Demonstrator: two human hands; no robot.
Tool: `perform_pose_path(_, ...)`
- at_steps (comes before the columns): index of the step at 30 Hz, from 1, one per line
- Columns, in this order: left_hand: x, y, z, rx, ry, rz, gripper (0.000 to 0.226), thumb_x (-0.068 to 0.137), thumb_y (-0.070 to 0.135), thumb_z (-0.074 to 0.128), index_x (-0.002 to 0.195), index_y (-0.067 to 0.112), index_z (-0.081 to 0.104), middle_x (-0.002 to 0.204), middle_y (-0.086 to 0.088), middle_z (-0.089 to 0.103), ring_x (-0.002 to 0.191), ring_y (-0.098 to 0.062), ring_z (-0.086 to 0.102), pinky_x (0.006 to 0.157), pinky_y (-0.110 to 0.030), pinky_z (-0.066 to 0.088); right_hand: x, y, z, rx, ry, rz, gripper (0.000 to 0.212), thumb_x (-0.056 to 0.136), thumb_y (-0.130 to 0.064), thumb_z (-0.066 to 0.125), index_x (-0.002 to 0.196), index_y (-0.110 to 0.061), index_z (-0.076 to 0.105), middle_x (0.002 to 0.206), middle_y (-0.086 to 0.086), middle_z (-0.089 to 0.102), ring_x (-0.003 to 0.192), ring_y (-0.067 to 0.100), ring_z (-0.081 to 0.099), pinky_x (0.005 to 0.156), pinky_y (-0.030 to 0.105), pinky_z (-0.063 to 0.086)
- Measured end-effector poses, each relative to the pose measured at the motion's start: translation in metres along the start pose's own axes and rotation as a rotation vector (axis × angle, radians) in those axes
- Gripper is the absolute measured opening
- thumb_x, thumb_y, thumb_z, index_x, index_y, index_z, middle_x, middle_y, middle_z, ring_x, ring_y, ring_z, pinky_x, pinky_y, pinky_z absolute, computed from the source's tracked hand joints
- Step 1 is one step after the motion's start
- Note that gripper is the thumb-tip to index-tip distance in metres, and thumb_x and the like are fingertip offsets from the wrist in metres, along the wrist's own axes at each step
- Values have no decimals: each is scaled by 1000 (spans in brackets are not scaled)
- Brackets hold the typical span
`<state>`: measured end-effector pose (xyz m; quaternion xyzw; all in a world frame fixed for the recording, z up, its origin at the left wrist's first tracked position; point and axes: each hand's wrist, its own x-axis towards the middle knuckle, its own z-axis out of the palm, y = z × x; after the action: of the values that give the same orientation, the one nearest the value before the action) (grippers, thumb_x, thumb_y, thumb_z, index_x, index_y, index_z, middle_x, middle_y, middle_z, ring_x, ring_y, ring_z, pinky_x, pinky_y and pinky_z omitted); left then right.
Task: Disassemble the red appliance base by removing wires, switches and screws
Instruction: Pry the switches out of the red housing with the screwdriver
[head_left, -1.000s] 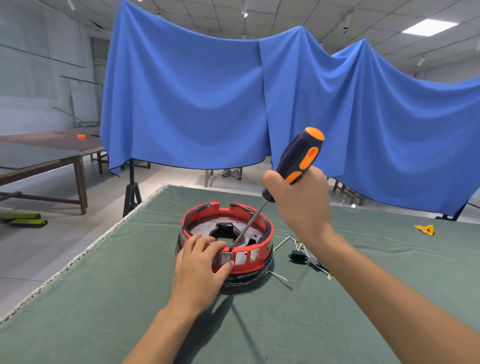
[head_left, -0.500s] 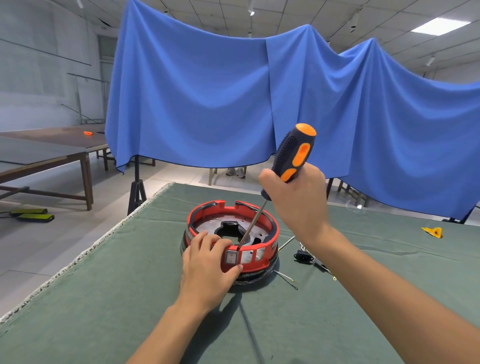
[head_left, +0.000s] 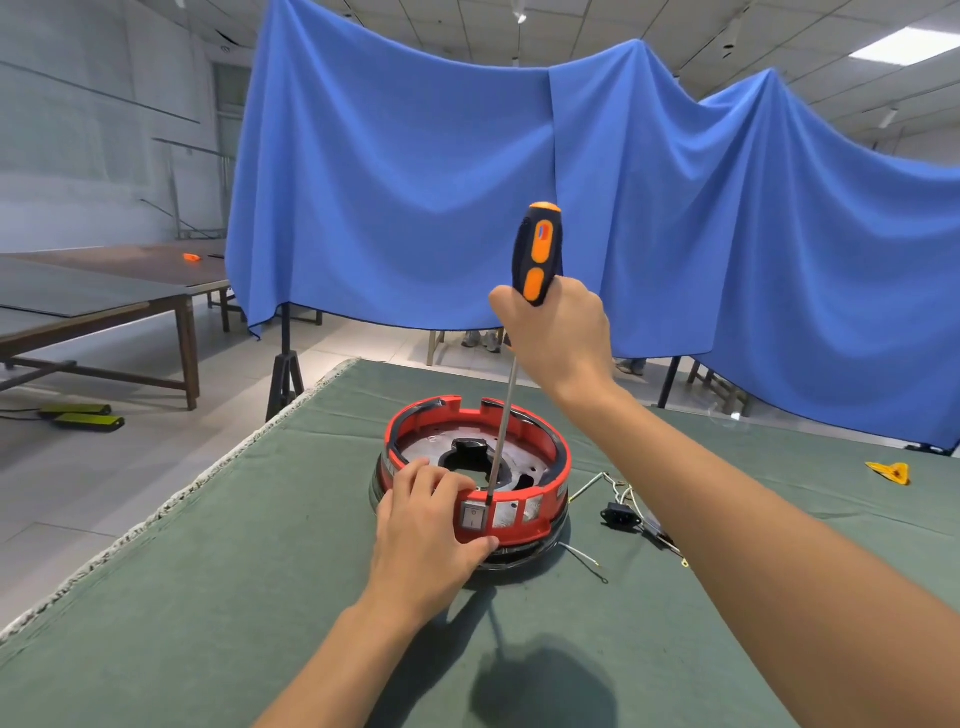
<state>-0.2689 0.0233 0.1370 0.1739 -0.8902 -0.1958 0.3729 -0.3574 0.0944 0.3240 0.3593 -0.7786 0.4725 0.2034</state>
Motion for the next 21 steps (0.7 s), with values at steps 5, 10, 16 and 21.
perform_pose_path(5,0,-1,-1,-3,3,0,53,70,49,73,115,29,54,119,14,46,126,-8,24,106,-38,31,10,7,2,51,-12,47,34,79,-30,56,55,-17,37,55,2,48,68,28,67,57,31,42)
perform_pose_path(10,0,-3,-1,8,-10,-9,61,71,52,72,122,28,50,123,15,45,128,-7,24,108,-37,28,7,10,-7,77,34,10,39,79,-26,57,49,-17,33,44,-5,40,75,35,69,55,32,39)
perform_pose_path(16,2,-6,-1,3,-24,-19,73,68,56,73,128,25,45,130,14,40,129,-4,22,109,-32,25,-4,2,-19,101,112,-98,39,72,-25,52,46,-19,24,32,-9,31,54,29,52,49,29,30)
perform_pose_path(21,0,-6,-1,17,-49,-6,74,68,56,73,129,26,42,133,14,36,133,-5,17,112,-32,20,-13,0,-13,89,103,-134,34,68,-27,48,46,-19,24,35,-7,27,49,30,41,47,27,28)
